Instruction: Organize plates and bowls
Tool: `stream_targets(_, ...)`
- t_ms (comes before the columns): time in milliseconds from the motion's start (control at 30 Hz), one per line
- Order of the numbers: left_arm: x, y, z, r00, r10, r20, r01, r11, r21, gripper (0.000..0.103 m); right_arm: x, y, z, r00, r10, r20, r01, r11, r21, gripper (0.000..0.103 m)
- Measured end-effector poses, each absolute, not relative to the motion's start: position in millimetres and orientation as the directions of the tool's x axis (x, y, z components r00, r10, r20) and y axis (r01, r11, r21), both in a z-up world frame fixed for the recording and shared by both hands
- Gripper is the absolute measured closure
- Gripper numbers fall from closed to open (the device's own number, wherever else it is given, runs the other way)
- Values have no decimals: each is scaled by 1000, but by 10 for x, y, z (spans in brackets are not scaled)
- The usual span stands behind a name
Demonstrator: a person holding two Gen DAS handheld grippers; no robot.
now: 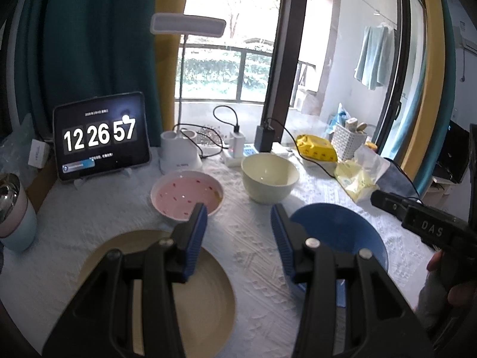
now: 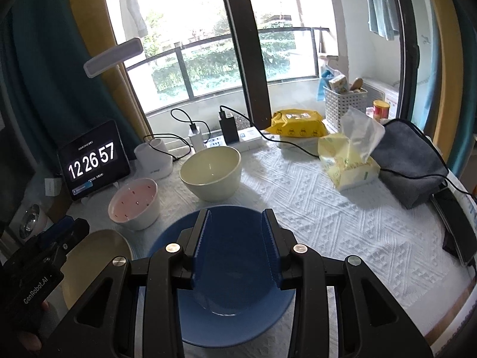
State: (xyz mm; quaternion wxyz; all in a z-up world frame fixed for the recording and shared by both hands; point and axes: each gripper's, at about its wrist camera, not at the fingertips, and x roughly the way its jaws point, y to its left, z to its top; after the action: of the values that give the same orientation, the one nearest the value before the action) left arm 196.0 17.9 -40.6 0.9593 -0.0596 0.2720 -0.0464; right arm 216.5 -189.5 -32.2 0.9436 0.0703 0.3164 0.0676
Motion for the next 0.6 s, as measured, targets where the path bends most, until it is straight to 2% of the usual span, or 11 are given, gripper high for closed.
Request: stream_targets(600, 2029, 619, -310, 867, -58, -495, -16, 990, -143, 57, 2350, -1506, -198, 788, 206, -580, -141, 978, 157, 66)
